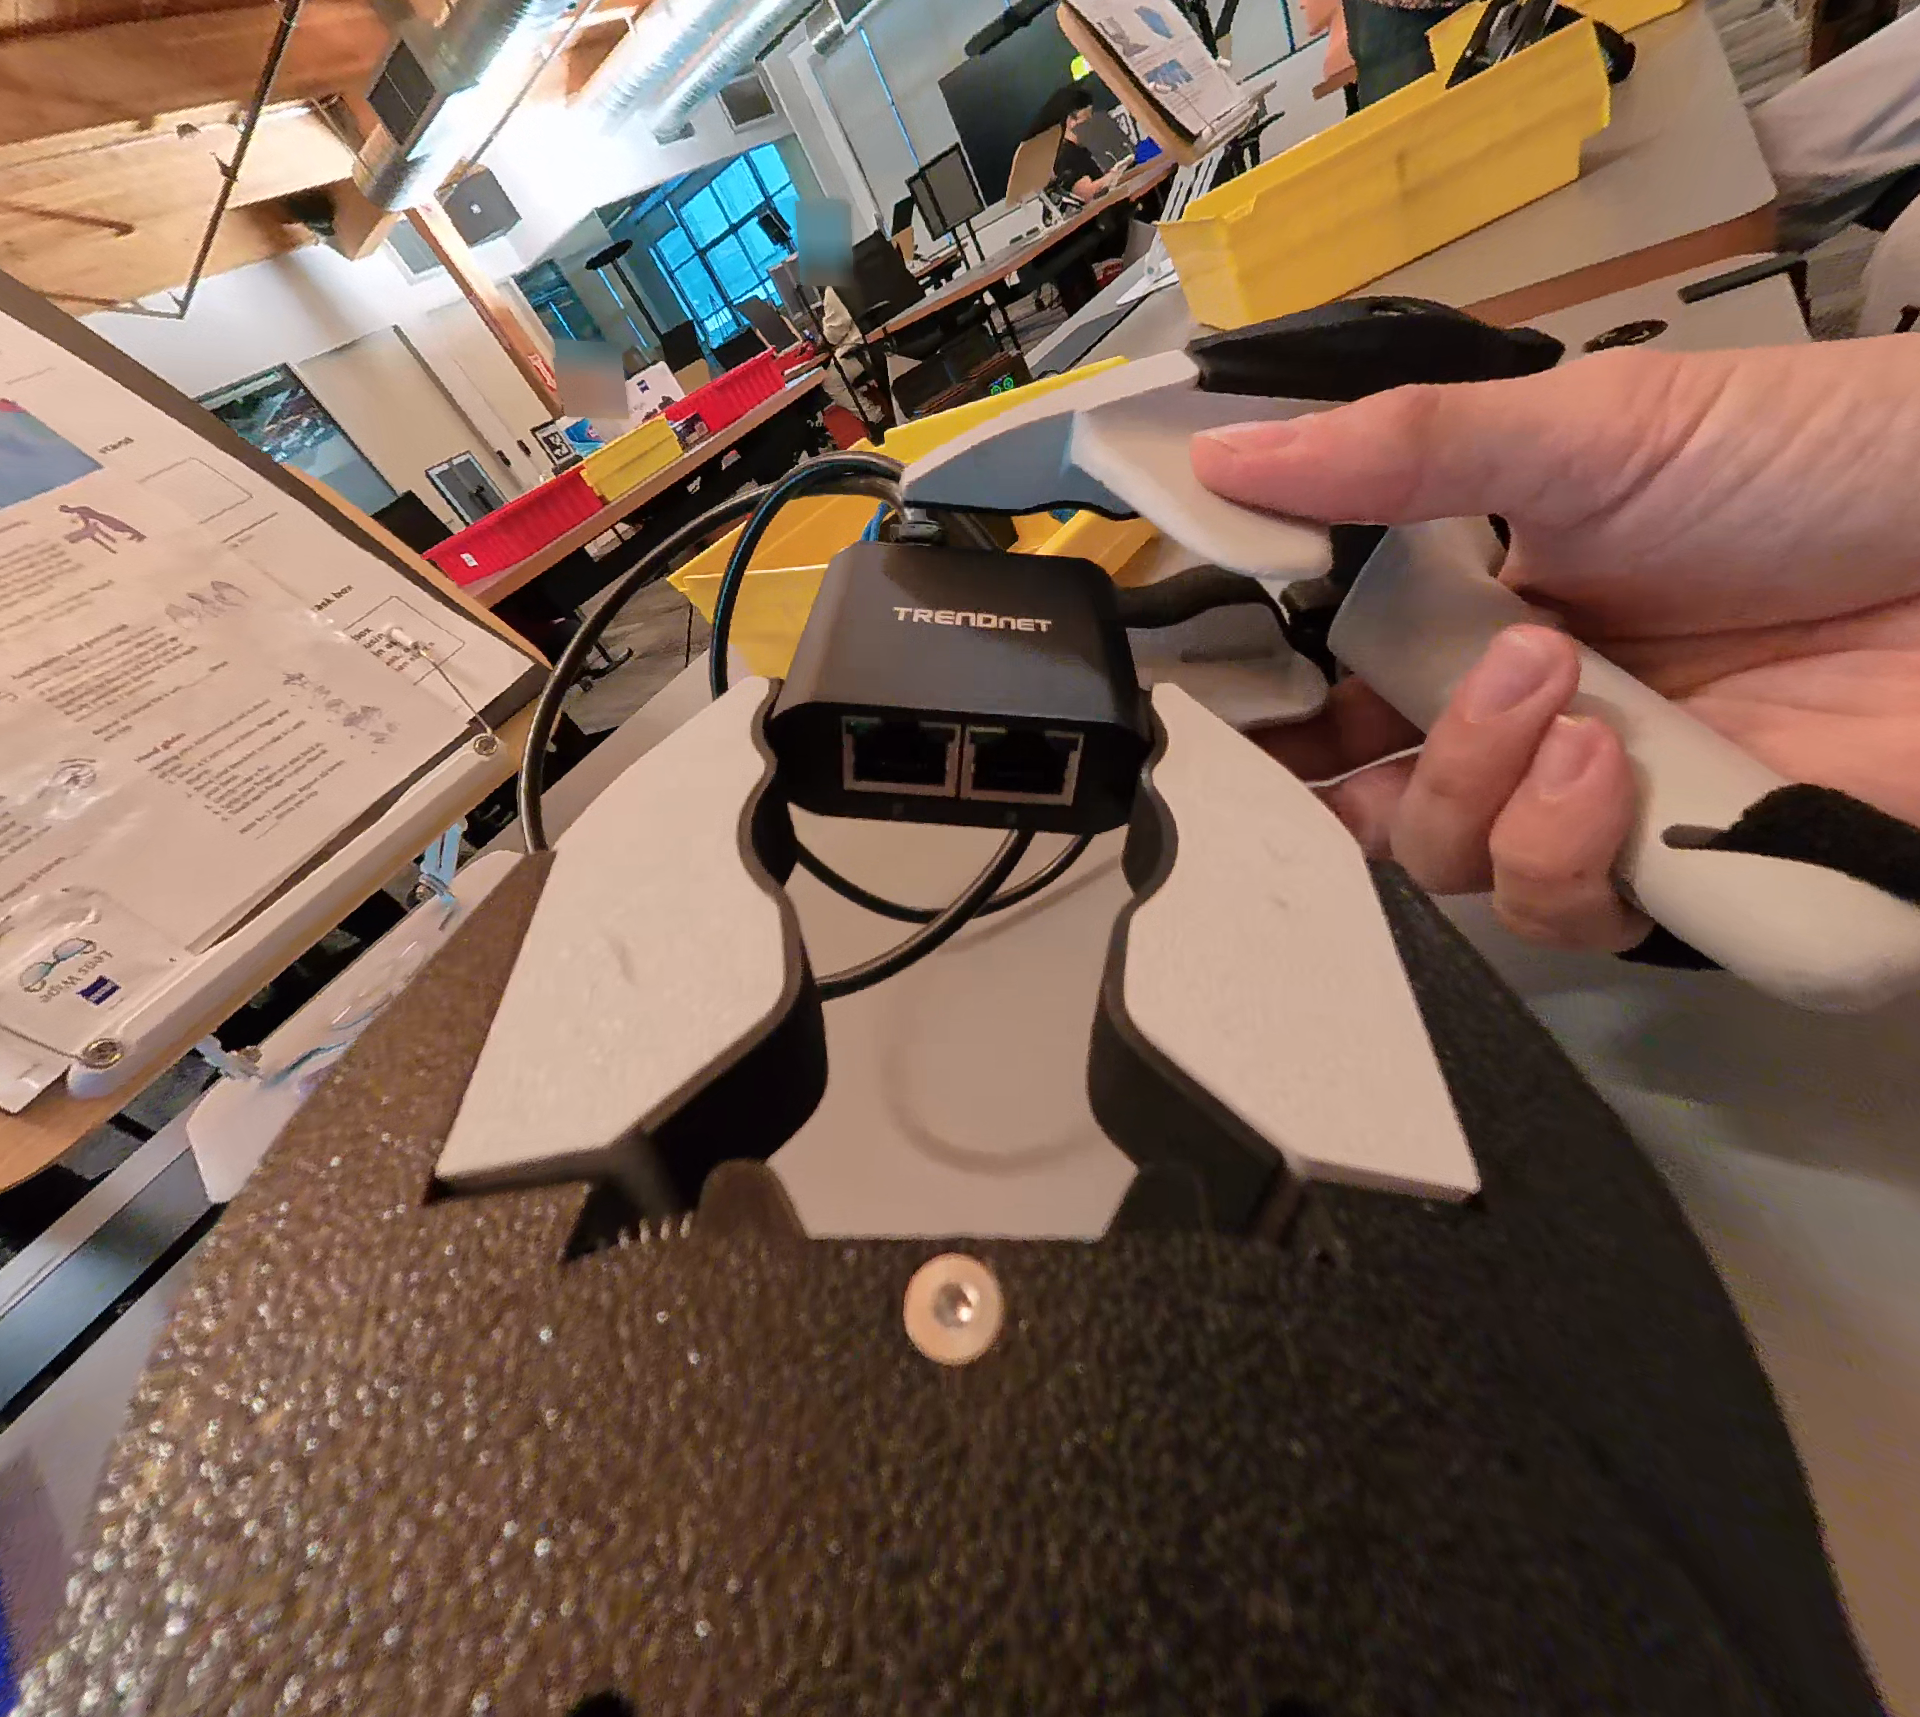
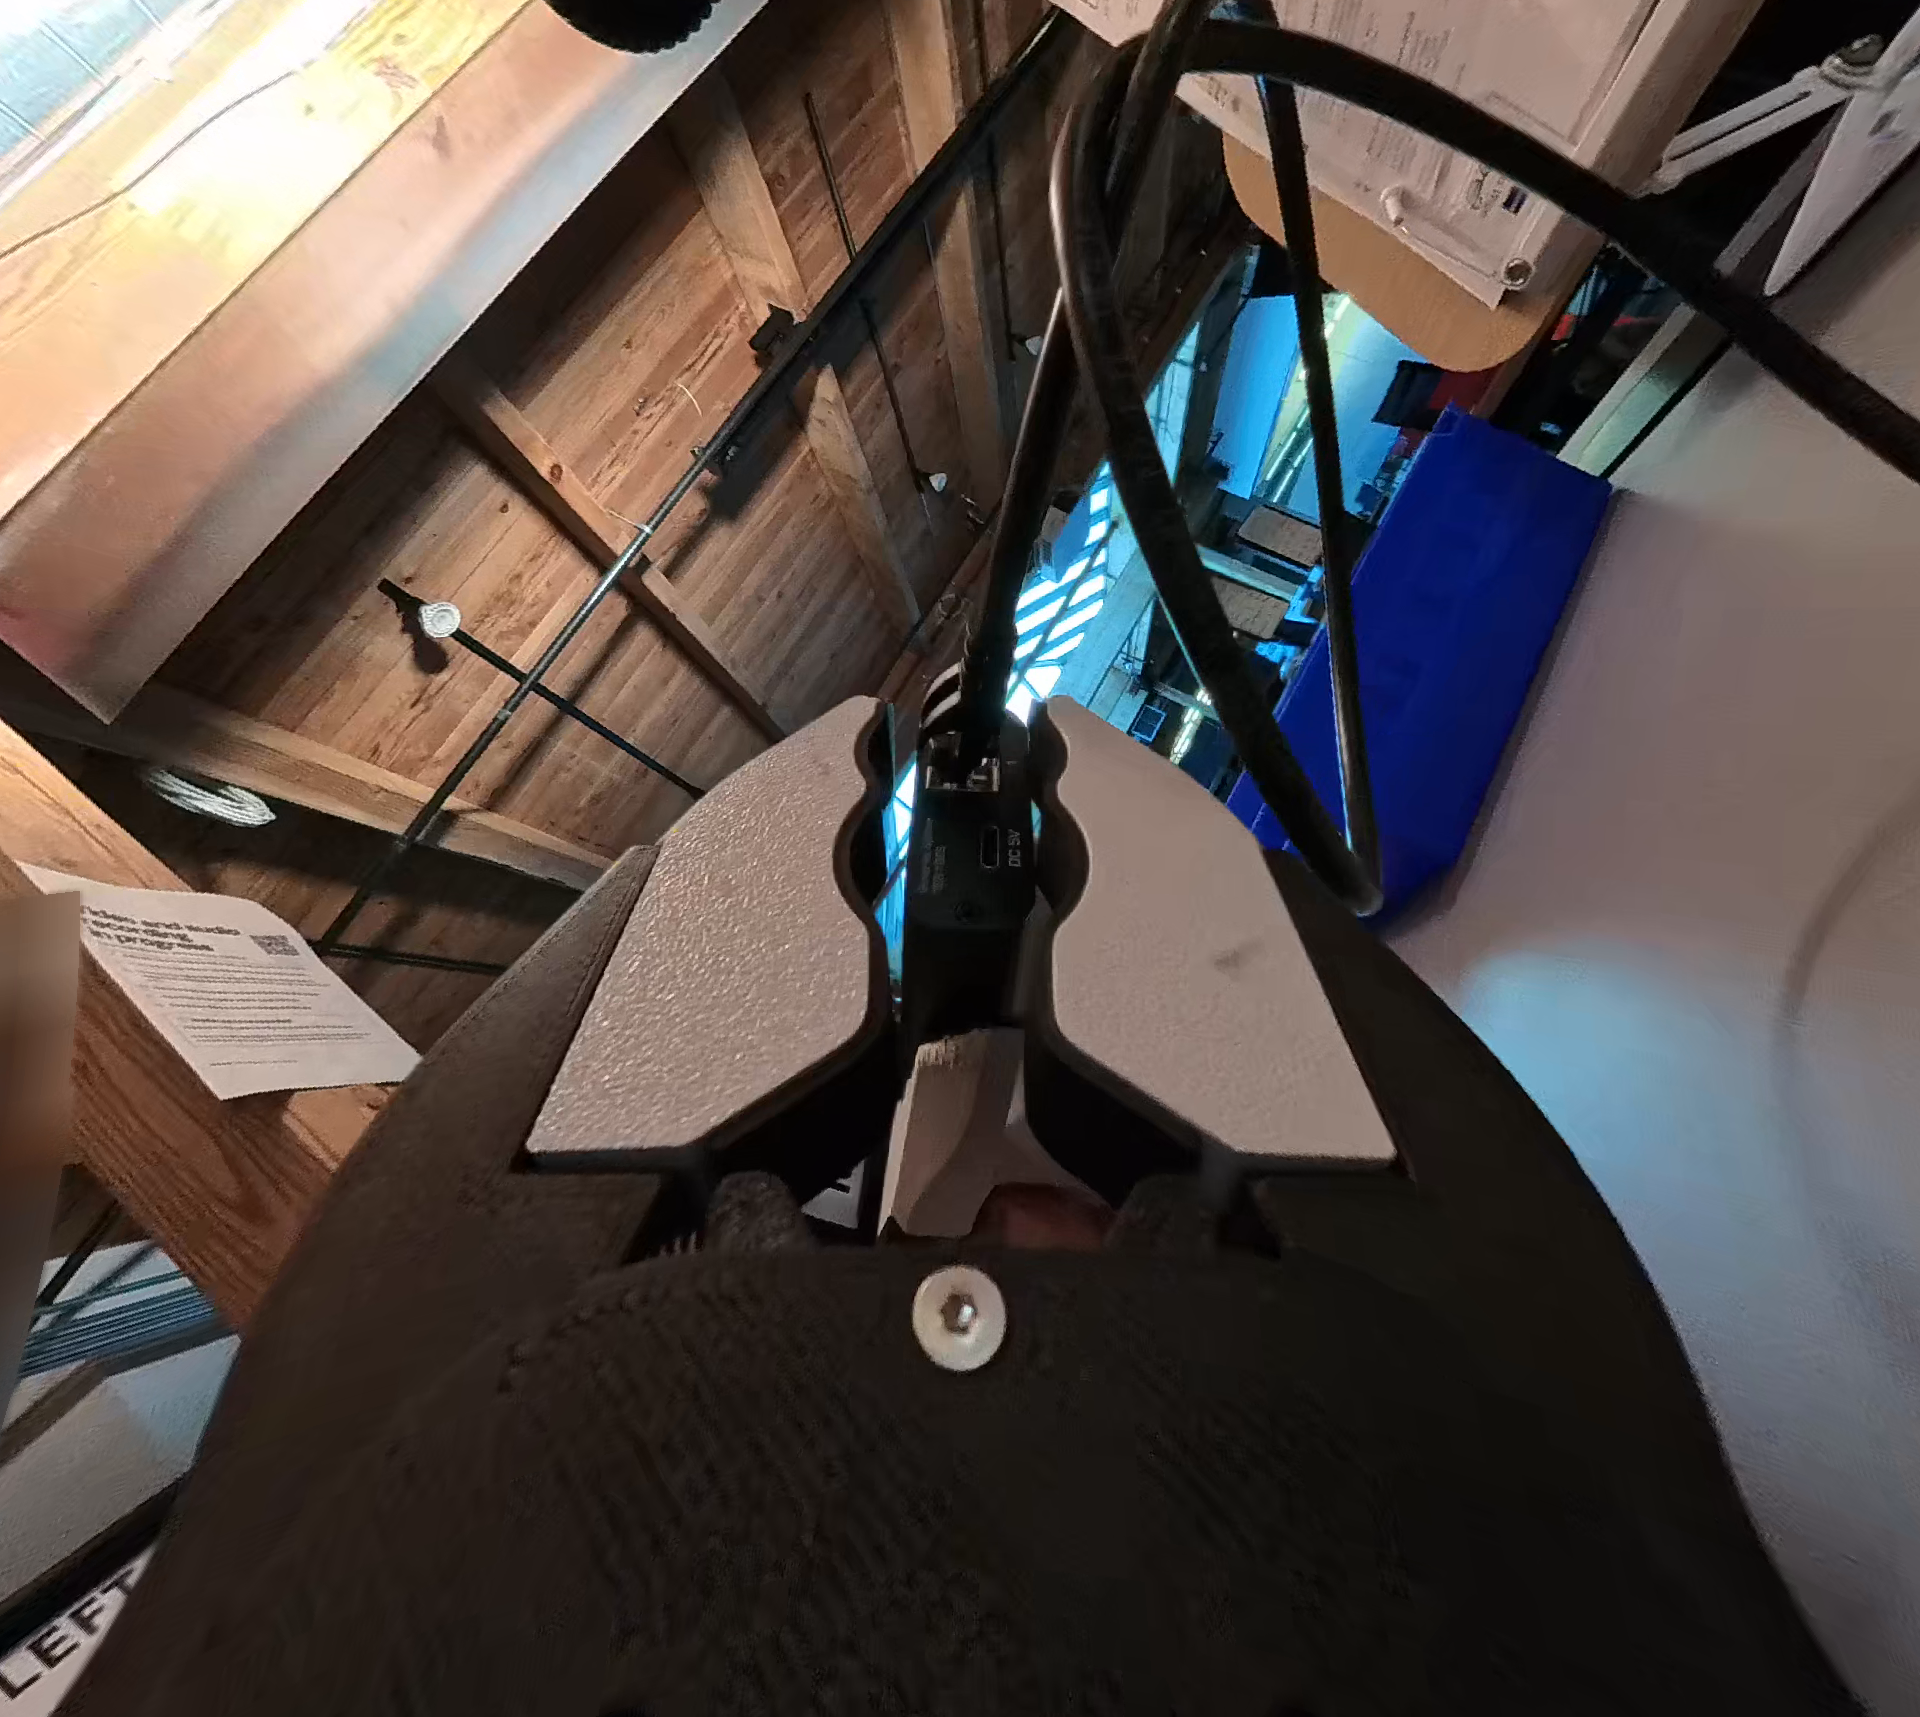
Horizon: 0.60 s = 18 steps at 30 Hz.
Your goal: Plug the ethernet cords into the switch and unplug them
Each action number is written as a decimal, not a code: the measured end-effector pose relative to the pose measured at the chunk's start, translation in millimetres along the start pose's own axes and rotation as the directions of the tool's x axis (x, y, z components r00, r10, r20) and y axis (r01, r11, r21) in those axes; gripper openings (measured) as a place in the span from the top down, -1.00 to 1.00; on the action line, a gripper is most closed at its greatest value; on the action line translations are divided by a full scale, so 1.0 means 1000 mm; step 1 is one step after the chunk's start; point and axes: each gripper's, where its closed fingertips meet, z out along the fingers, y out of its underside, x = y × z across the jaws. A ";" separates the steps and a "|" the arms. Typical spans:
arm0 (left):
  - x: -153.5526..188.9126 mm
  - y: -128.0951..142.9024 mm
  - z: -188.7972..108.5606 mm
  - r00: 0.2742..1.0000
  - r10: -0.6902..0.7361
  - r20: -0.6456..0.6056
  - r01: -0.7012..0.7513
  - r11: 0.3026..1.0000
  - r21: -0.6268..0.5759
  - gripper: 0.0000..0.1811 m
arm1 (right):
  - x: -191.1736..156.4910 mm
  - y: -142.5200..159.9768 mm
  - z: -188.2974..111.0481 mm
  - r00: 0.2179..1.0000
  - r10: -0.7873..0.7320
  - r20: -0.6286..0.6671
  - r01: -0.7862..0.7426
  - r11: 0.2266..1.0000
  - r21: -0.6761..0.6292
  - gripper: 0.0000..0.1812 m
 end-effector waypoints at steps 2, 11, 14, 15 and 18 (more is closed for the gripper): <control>-0.002 0.001 -0.001 1.000 -0.001 0.006 0.001 1.000 -0.001 0.33 | -0.002 0.000 0.000 1.000 -0.005 0.014 0.005 1.000 -0.003 0.75; -0.005 -0.004 -0.005 1.000 -0.026 -0.004 0.026 0.999 0.035 0.33 | -0.003 0.001 0.000 1.000 0.017 0.021 -0.017 1.000 -0.009 0.62; -0.005 -0.002 -0.004 0.999 -0.036 -0.003 0.036 0.999 0.034 0.33 | -0.003 -0.001 0.000 0.999 0.034 0.032 -0.034 0.999 0.007 0.74; -0.005 -0.001 -0.004 0.999 -0.037 -0.004 0.037 0.999 0.034 0.33 | -0.002 -0.001 0.000 0.999 0.031 0.024 -0.031 0.999 0.007 0.76; -0.005 0.000 -0.003 0.999 -0.041 0.003 0.041 0.999 0.034 0.33 | 0.003 0.002 0.000 1.000 0.026 -0.003 -0.026 1.000 -0.007 0.79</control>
